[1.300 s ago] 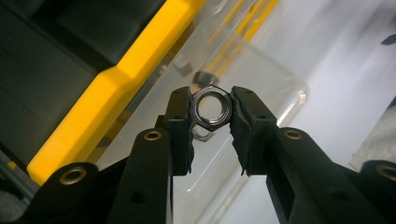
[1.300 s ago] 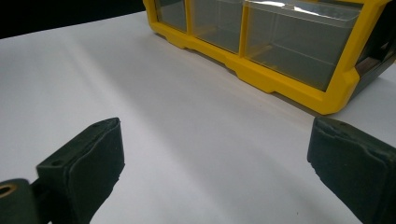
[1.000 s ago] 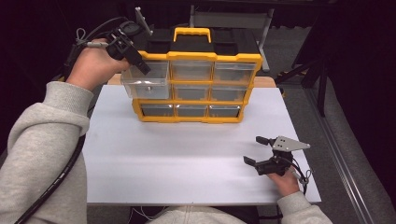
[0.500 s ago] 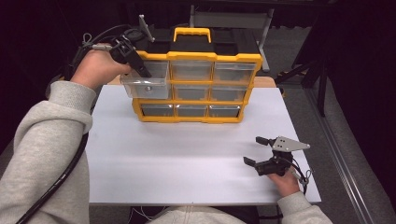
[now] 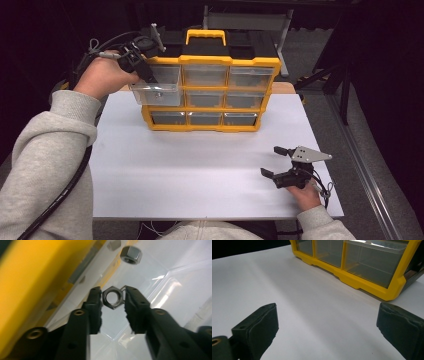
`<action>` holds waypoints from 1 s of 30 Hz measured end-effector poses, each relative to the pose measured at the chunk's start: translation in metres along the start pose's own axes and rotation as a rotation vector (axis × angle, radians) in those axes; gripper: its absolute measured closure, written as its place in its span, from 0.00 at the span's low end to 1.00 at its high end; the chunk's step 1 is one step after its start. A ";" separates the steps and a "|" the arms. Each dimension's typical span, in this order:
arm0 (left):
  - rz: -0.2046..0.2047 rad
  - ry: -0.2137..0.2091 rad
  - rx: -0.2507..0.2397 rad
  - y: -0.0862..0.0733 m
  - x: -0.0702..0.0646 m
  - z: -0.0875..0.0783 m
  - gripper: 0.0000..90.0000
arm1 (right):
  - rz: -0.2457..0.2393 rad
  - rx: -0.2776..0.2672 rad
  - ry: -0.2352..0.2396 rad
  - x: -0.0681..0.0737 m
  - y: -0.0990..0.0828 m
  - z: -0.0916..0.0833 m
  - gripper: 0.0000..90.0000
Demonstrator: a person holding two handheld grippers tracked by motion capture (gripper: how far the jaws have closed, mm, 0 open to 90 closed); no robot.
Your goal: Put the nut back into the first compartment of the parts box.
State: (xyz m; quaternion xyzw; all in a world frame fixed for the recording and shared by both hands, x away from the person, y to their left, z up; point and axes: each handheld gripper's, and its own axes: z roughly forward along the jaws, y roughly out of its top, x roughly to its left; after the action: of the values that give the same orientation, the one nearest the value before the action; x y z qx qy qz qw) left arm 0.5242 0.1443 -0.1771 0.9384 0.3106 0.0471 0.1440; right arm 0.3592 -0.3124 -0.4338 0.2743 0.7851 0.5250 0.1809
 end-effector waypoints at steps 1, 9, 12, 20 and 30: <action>-0.004 -0.006 -0.010 -0.001 0.000 -0.004 0.63 | 0.000 -0.001 0.001 0.000 0.000 0.000 0.05; -0.008 0.043 -0.191 -0.027 -0.012 -0.046 0.37 | -0.002 -0.002 0.002 -0.001 0.002 0.003 0.05; -0.004 0.065 -0.280 -0.044 -0.020 -0.053 0.31 | -0.006 -0.005 0.000 -0.002 0.004 0.004 0.05; 0.003 0.059 -0.512 -0.090 -0.039 -0.043 0.22 | -0.017 -0.013 -0.007 -0.004 0.013 0.008 0.05; -0.014 0.109 -0.755 -0.144 -0.055 -0.003 0.17 | 0.003 -0.021 -0.012 -0.011 0.021 0.007 0.05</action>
State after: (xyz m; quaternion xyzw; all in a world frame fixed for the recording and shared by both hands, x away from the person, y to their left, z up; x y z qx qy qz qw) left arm 0.3976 0.2218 -0.2176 0.8134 0.2849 0.2072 0.4629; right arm 0.3774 -0.3079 -0.4170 0.2767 0.7781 0.5319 0.1875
